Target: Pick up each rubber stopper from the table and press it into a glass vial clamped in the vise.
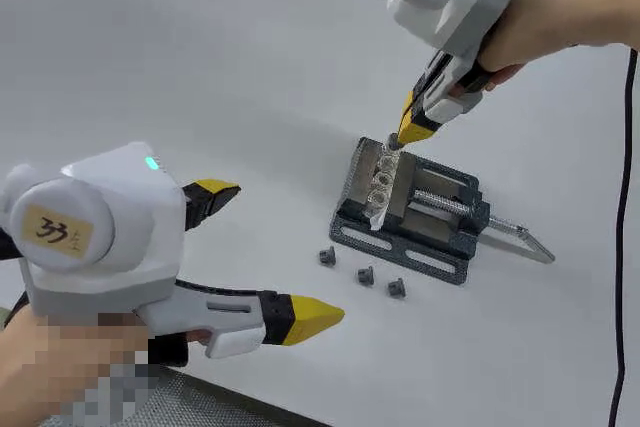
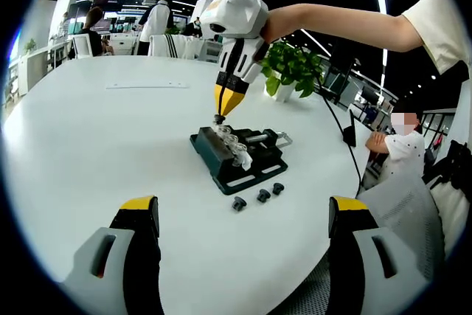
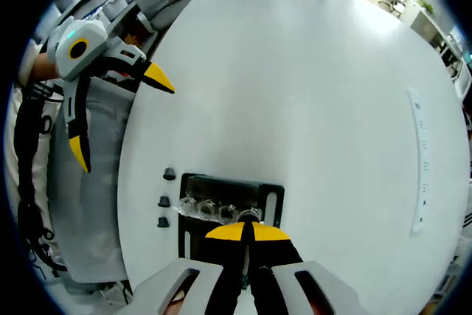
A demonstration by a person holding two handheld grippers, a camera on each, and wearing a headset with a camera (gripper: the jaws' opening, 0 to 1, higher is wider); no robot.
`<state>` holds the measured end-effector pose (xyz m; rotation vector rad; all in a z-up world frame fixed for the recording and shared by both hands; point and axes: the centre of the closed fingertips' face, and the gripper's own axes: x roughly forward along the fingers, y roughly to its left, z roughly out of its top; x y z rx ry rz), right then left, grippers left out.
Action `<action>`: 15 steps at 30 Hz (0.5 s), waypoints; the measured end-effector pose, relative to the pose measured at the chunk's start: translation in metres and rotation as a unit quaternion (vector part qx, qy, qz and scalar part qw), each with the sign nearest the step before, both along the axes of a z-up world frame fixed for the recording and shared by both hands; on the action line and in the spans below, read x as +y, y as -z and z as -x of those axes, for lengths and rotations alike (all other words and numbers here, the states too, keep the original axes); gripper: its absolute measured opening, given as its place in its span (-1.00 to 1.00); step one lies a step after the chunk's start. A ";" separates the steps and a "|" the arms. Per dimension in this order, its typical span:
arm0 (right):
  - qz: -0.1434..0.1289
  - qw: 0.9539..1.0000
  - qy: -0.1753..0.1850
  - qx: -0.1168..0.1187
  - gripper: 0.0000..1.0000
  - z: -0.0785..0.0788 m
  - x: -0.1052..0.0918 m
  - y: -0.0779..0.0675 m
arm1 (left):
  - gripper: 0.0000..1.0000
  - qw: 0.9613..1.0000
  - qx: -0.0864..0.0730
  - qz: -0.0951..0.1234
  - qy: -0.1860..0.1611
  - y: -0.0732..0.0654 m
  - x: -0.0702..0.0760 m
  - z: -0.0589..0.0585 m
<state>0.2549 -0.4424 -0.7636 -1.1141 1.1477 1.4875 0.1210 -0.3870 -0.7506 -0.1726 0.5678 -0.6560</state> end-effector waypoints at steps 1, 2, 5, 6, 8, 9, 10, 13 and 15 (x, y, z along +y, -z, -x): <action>-0.003 1.000 0.000 0.001 -1.00 0.000 0.001 0.000 | 0.90 1.000 -0.001 0.000 0.000 0.000 0.000 0.000; -0.005 1.000 0.003 0.004 -1.00 0.001 0.003 0.000 | 0.90 1.000 0.000 0.001 0.000 0.000 0.000 0.000; 0.000 1.000 -0.002 0.002 -1.00 0.000 0.005 0.002 | 0.90 1.000 0.001 0.001 0.000 0.000 0.000 0.001; 0.000 1.000 -0.008 -0.001 -1.00 0.001 0.005 0.002 | 0.90 1.000 0.001 0.002 -0.001 0.000 0.001 0.001; 0.001 1.000 -0.005 0.000 -1.00 0.002 0.005 0.002 | 0.90 1.000 0.000 0.002 -0.001 0.000 0.002 0.001; 0.001 1.000 -0.003 0.000 -1.00 0.001 0.005 0.002 | 0.90 1.000 0.001 0.001 -0.002 0.000 0.002 0.001; 0.002 1.000 0.000 0.001 -1.00 0.001 0.005 0.003 | 0.90 1.000 0.001 0.001 -0.002 -0.001 0.002 0.001; 0.006 1.000 0.004 0.000 -1.00 0.002 0.005 0.003 | 0.90 1.000 0.001 0.002 -0.003 -0.001 0.002 0.000; 0.015 1.000 -0.007 -0.004 -1.00 0.000 0.005 0.004 | 0.90 1.000 0.000 0.003 -0.003 -0.001 0.002 0.000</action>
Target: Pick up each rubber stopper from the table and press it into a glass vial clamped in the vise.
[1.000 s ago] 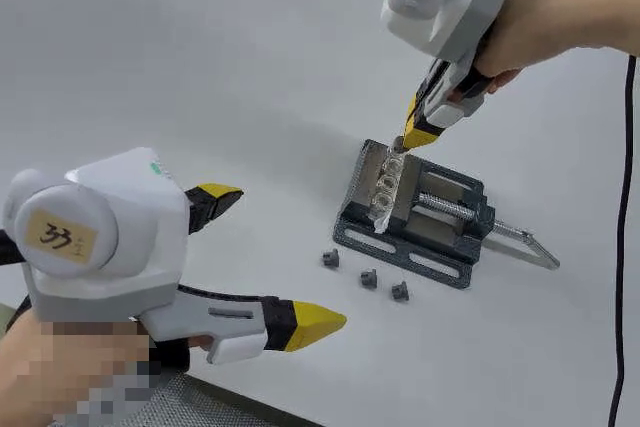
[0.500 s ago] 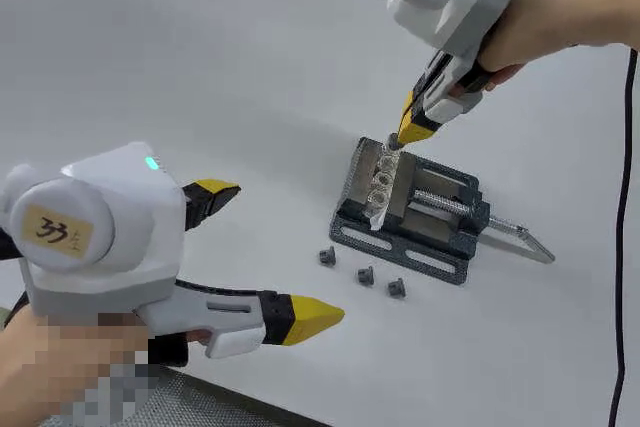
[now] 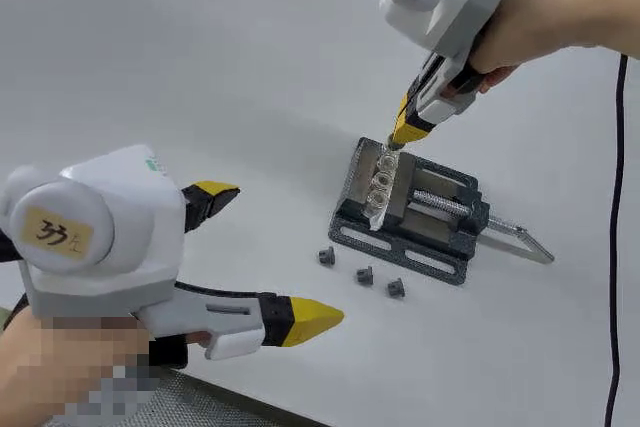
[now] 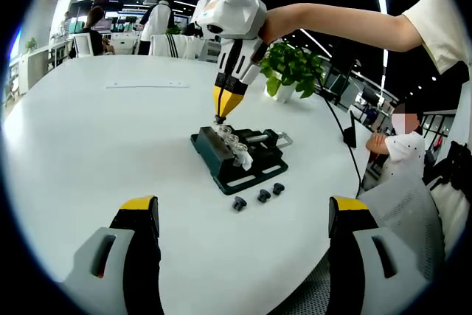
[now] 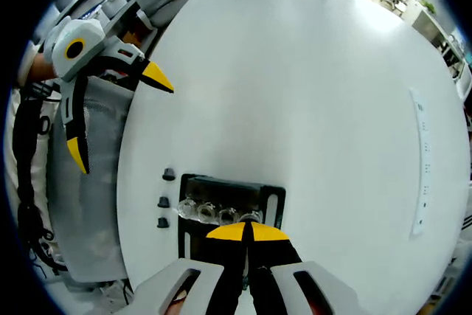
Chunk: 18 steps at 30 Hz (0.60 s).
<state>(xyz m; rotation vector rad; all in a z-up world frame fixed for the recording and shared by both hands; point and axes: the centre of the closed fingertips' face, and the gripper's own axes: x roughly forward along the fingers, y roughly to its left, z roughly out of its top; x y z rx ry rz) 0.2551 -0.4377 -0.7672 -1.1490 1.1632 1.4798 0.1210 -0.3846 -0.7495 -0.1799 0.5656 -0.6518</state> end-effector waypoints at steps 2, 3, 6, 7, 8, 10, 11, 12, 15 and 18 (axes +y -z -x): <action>0.012 1.000 -0.010 -0.006 -1.00 0.001 -0.001 0.000 | 0.90 1.000 0.001 0.001 0.000 0.001 0.001 0.000; 0.021 0.999 -0.031 -0.018 -1.00 0.000 -0.001 0.000 | 0.90 1.000 0.000 0.001 0.001 0.001 0.000 -0.001; 0.026 0.999 -0.025 -0.018 -1.00 -0.001 0.000 0.002 | 0.90 1.000 0.002 0.002 0.000 0.001 0.000 -0.001; 0.025 0.999 -0.016 -0.014 -1.00 -0.002 0.000 0.001 | 0.90 1.000 0.001 0.003 0.000 0.001 0.000 -0.001; 0.022 1.000 -0.004 -0.007 -1.00 -0.002 -0.001 0.001 | 0.90 1.000 0.002 0.004 0.000 0.002 0.000 -0.001; 0.019 1.000 -0.003 -0.005 -1.00 -0.003 -0.002 0.001 | 0.90 1.000 0.001 0.004 0.001 0.002 0.000 -0.001; 0.017 1.000 0.002 -0.004 -1.00 -0.005 -0.001 0.002 | 0.91 1.000 0.001 0.003 0.001 0.002 0.000 -0.001; 0.016 1.000 0.003 -0.003 -1.00 -0.006 -0.001 0.002 | 0.90 1.000 0.002 0.004 0.001 0.002 0.000 -0.001; 0.016 1.000 0.002 -0.005 -1.00 -0.005 0.000 0.003 | 0.90 1.000 0.004 0.005 0.001 0.004 0.000 -0.001; 0.027 1.000 -0.002 -0.010 -1.00 -0.003 0.003 0.002 | 0.90 1.000 0.006 0.005 0.001 0.003 -0.002 -0.001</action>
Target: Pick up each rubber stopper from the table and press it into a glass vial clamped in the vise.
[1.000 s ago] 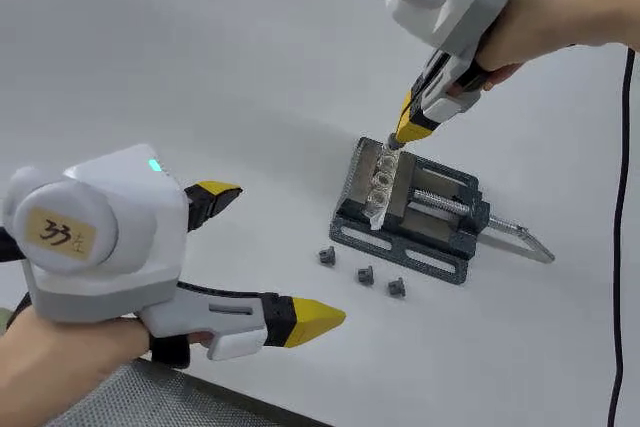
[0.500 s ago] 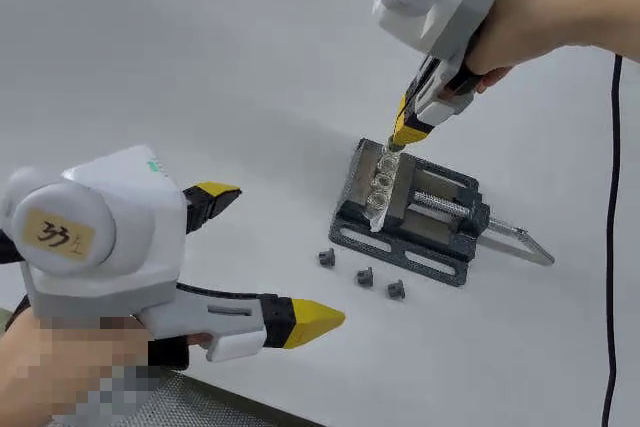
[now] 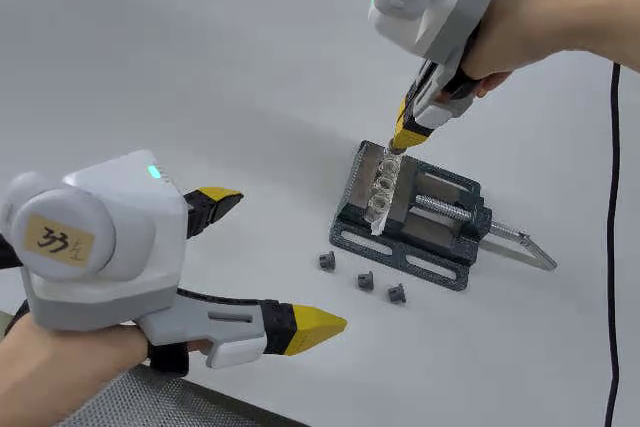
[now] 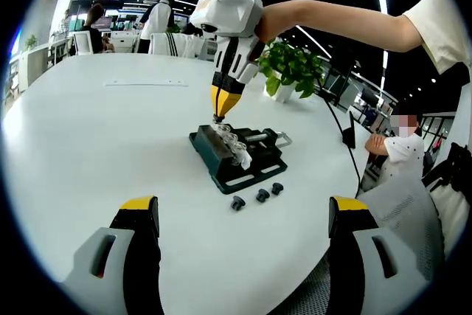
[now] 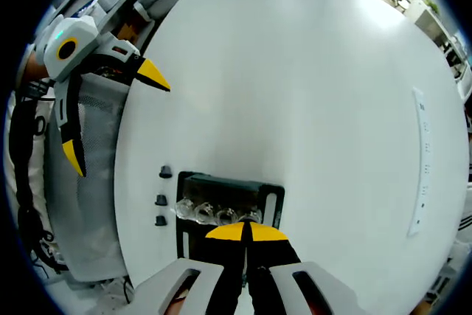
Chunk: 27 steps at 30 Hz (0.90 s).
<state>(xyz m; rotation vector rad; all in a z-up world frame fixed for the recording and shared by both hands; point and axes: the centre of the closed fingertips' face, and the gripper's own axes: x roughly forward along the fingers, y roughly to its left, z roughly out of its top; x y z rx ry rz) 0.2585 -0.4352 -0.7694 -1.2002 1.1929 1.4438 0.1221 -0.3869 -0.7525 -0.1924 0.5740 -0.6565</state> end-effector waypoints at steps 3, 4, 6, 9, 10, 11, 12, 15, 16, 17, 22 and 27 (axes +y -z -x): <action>0.012 1.000 -0.006 -0.004 -1.00 -0.003 0.001 0.001 | 0.90 1.000 0.000 -0.001 0.001 0.000 0.000 0.000; 0.014 1.000 -0.011 -0.003 -1.00 -0.004 0.001 0.001 | 0.90 1.000 0.001 -0.001 0.001 0.000 -0.001 0.000; 0.013 1.000 0.006 0.001 -1.00 -0.002 -0.003 -0.001 | 0.90 1.000 0.001 -0.002 0.002 -0.001 -0.002 0.001; 0.000 1.000 0.010 0.000 -1.00 -0.001 -0.005 -0.002 | 0.90 1.000 0.000 -0.001 0.000 -0.001 -0.001 0.001; -0.005 1.000 0.009 -0.002 -1.00 -0.003 -0.003 -0.001 | 0.90 1.000 -0.002 -0.002 0.000 -0.001 0.000 0.001; -0.007 1.000 0.011 -0.003 -1.00 -0.003 -0.004 -0.001 | 0.90 1.000 -0.002 -0.002 -0.001 -0.001 0.000 0.001; -0.009 1.000 0.017 -0.002 -1.00 -0.001 -0.004 -0.001 | 0.90 1.000 -0.001 -0.002 -0.001 -0.001 0.000 0.001; -0.008 1.000 0.026 -0.001 -1.00 -0.002 -0.003 0.000 | 0.90 1.000 -0.004 0.000 0.000 -0.003 0.000 0.000; -0.005 1.000 0.022 -0.003 -1.00 -0.001 -0.003 0.000 | 0.90 1.000 -0.006 -0.001 0.000 -0.004 0.000 0.000; -0.003 1.000 0.020 -0.005 -1.00 -0.001 -0.003 0.000 | 0.90 1.000 -0.007 -0.001 -0.001 -0.005 0.000 -0.001; 0.008 1.000 0.021 -0.007 -1.00 -0.002 -0.003 0.001 | 0.91 1.000 -0.009 -0.001 -0.003 -0.009 -0.001 -0.001; -0.007 1.000 0.030 -0.006 -1.00 -0.003 -0.002 0.001 | 0.90 1.000 -0.010 -0.001 -0.005 -0.009 0.000 0.000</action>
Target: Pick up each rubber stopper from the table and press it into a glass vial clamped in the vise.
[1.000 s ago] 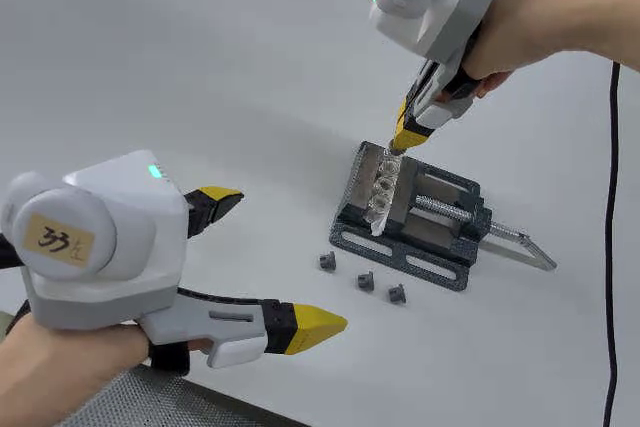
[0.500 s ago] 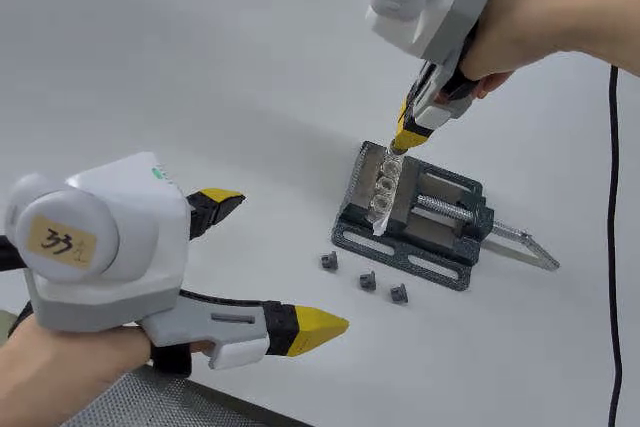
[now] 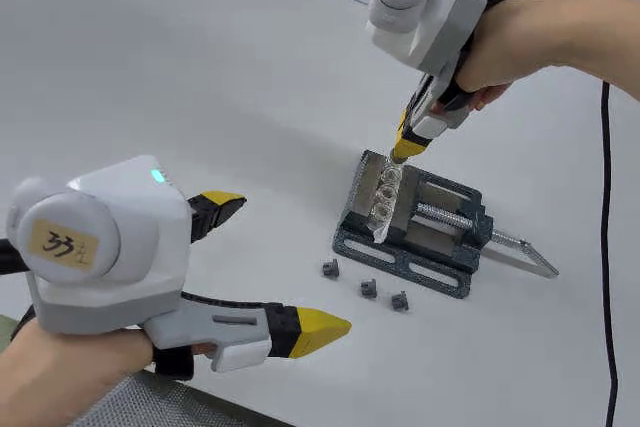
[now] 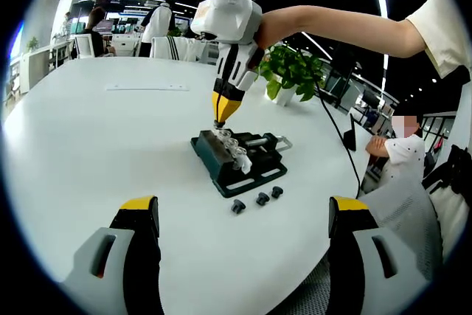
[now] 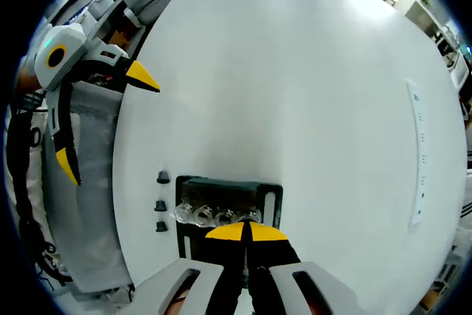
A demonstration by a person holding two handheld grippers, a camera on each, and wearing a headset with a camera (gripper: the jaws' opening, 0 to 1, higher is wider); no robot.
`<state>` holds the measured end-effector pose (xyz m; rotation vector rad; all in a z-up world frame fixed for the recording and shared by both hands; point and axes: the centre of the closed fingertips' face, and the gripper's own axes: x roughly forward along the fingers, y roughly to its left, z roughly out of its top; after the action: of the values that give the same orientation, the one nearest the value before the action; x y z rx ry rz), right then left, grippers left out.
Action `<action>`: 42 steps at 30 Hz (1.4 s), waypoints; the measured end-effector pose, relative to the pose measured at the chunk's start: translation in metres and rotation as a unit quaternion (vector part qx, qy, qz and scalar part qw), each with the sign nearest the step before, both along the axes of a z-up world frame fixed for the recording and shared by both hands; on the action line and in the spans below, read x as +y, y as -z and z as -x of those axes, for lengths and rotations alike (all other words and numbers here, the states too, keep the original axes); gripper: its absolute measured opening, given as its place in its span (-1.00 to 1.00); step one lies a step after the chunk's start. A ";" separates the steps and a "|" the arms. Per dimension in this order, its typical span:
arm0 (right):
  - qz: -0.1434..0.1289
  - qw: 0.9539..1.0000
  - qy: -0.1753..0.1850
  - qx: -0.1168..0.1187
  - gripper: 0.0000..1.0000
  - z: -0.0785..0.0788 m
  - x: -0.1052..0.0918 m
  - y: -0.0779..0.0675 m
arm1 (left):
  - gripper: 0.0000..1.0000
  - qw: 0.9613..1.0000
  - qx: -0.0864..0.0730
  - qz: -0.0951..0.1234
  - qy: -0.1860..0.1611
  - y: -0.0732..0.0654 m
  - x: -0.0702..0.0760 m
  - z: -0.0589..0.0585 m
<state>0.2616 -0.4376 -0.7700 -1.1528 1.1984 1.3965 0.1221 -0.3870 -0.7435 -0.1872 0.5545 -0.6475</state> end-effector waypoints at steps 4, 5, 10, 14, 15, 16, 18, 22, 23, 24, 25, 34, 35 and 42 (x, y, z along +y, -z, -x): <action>-0.005 1.000 -0.009 -0.002 -1.00 0.001 0.000 0.000 | 0.90 1.000 -0.004 -0.003 0.004 -0.003 -0.001 0.000; -0.005 1.000 -0.015 -0.003 -1.00 0.003 0.000 -0.001 | 0.91 1.000 -0.004 -0.002 0.004 -0.003 0.000 0.000; -0.001 1.000 -0.019 -0.007 -1.00 0.002 -0.001 -0.001 | 0.90 1.000 -0.008 -0.005 0.006 -0.006 0.000 -0.002; -0.005 1.000 -0.019 -0.009 -1.00 0.006 -0.001 -0.002 | 0.90 1.000 -0.011 -0.006 0.006 -0.007 0.000 -0.003; -0.007 1.000 -0.020 -0.010 -1.00 0.006 -0.001 -0.002 | 0.90 1.000 -0.011 -0.005 0.005 -0.008 0.000 -0.003; -0.009 1.000 -0.021 -0.010 -1.00 0.005 -0.001 -0.002 | 0.91 1.000 -0.012 -0.005 0.004 -0.009 0.000 -0.003; -0.012 1.000 -0.020 -0.011 -1.00 0.005 0.000 -0.002 | 0.91 1.000 -0.013 -0.006 0.004 -0.010 0.000 -0.002; -0.024 0.999 -0.020 -0.012 -1.00 0.005 -0.001 -0.002 | 0.91 1.000 -0.013 -0.007 0.005 -0.012 0.000 -0.001; -0.027 0.999 -0.019 -0.013 -1.00 0.007 -0.003 -0.003 | 0.91 1.000 -0.013 -0.007 0.006 -0.012 -0.001 0.000; -0.030 0.999 -0.019 -0.013 -1.00 0.006 -0.002 -0.003 | 0.91 1.000 -0.013 -0.007 0.005 -0.012 -0.001 0.000; -0.032 0.999 -0.018 -0.012 -1.00 0.005 -0.001 -0.002 | 0.91 1.000 -0.013 -0.007 0.005 -0.013 -0.001 0.000; -0.060 0.998 -0.015 -0.016 -0.70 0.005 -0.005 -0.007 | 0.91 1.000 -0.015 -0.008 0.007 -0.015 -0.001 0.000; -0.061 0.998 -0.015 -0.014 -0.66 0.005 -0.006 -0.006 | 0.91 1.000 -0.015 -0.009 0.007 -0.015 -0.001 -0.001; -0.093 0.996 0.006 -0.001 -0.21 0.016 -0.008 -0.008 | 0.91 1.000 -0.016 -0.009 0.010 -0.015 -0.001 0.000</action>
<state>0.2456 -0.4455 -0.7625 -1.0142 1.0488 1.4640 0.1223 -0.3880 -0.7281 -0.1546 0.5323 -0.6635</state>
